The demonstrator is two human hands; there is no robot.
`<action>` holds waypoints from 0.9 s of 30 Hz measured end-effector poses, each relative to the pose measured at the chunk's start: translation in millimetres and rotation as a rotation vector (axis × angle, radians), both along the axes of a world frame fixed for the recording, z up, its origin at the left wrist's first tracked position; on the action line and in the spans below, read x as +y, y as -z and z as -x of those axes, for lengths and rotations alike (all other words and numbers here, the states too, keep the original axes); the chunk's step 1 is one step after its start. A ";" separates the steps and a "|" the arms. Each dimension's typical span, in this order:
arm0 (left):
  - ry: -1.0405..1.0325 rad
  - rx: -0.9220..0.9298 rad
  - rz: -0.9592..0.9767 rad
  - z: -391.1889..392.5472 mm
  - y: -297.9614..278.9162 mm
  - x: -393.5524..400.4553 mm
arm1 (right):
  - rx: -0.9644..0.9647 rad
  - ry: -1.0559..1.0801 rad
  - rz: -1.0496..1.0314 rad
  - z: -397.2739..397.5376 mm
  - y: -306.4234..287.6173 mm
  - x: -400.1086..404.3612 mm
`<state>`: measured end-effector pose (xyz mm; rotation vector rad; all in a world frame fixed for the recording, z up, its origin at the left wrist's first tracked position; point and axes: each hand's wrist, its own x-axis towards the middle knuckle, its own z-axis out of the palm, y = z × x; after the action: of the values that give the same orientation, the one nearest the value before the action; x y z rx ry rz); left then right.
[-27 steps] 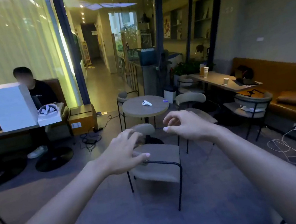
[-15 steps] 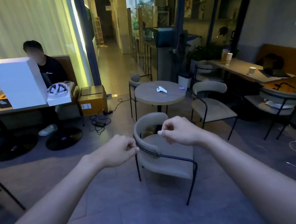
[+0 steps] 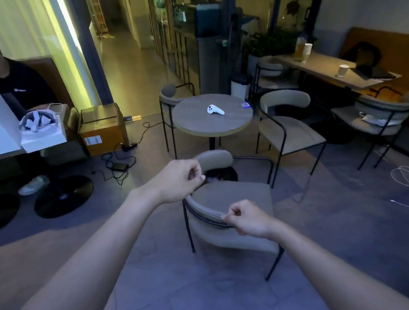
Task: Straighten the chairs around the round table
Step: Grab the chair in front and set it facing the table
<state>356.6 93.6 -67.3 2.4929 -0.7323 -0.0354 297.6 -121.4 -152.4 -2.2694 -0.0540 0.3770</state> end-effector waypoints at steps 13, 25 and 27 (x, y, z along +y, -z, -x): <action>0.040 0.211 -0.687 -207.6 125.9 -27.6 | -0.002 -0.012 0.049 -244.7 18.5 -2.9; 0.173 0.213 -0.811 -355.2 162.7 -22.1 | 0.212 0.069 0.079 -379.7 65.7 26.8; 0.197 0.274 -0.735 -372.6 168.2 -21.1 | 0.200 0.144 0.067 -387.9 69.8 31.1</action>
<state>729.2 72.5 -235.6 2.9765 -0.9651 -0.8367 685.4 -90.3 -222.2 -2.2732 0.2273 0.5336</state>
